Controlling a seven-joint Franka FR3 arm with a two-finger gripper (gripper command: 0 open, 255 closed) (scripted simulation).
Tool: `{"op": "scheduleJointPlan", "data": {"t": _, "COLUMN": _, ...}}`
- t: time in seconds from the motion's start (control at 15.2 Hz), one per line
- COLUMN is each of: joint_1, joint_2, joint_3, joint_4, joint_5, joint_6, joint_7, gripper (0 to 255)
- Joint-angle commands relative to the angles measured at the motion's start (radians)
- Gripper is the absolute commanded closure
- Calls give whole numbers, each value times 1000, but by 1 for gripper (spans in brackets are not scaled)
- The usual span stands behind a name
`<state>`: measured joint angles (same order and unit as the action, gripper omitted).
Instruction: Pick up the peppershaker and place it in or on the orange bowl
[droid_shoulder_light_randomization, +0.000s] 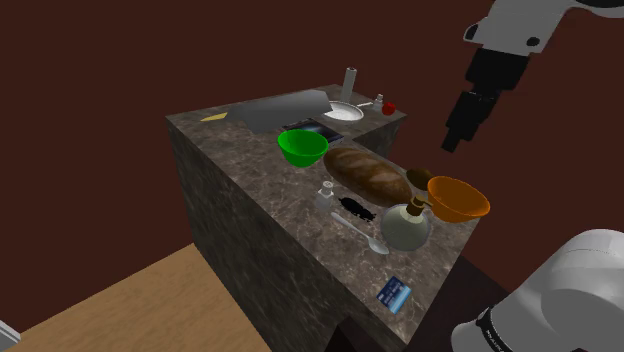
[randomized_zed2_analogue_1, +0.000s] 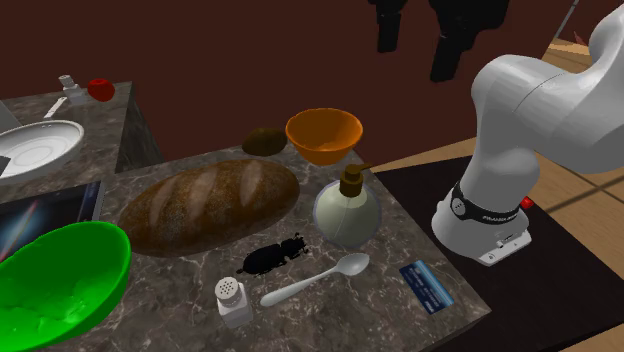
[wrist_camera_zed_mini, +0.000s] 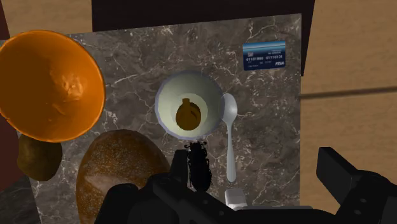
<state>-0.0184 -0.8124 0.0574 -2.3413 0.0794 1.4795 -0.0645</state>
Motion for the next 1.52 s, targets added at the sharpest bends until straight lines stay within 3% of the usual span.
{"op": "scheduleJointPlan", "data": {"t": 0.0, "joint_1": 0, "joint_2": 0, "joint_3": 0, "joint_4": 0, "joint_5": 0, "joint_6": 0, "joint_7": 0, "gripper": 0}}
{"op": "scheduleJointPlan", "data": {"t": 0.73, "joint_1": 3, "joint_2": 383, "joint_3": 69, "joint_4": 41, "joint_5": -9, "joint_6": 280, "joint_7": 24, "gripper": 0}}
{"op": "scheduleJointPlan", "data": {"t": 1.45, "joint_1": 9, "joint_2": 823, "joint_3": 119, "joint_4": 237, "joint_5": -80, "joint_6": 455, "joint_7": 80, "gripper": 0}}
